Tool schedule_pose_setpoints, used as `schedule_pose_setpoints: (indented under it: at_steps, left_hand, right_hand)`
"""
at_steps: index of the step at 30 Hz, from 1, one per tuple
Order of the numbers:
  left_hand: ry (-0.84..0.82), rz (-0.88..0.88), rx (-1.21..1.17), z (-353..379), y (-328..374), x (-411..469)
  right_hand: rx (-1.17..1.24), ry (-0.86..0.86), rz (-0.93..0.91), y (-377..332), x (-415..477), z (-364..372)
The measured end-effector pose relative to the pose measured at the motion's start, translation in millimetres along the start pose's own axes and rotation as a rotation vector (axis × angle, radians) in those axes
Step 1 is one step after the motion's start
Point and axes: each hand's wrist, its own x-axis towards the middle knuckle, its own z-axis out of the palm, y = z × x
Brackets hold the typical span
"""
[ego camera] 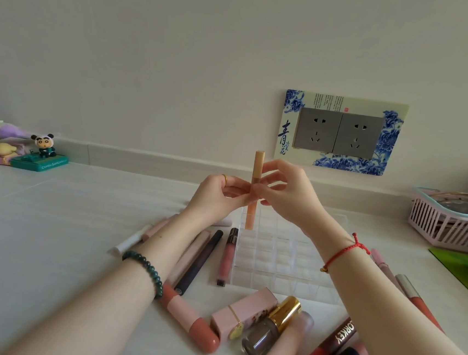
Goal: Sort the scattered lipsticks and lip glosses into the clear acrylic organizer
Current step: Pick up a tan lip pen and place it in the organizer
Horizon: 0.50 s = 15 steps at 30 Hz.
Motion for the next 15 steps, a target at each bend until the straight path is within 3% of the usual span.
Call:
schedule_pose_setpoints:
  at_steps: [15]
  left_hand:
    - [-0.012,0.012,-0.002,-1.0,-2.1,1.0]
  right_hand:
    - [-0.031,-0.071,0.043,-4.1,-1.9,-5.7]
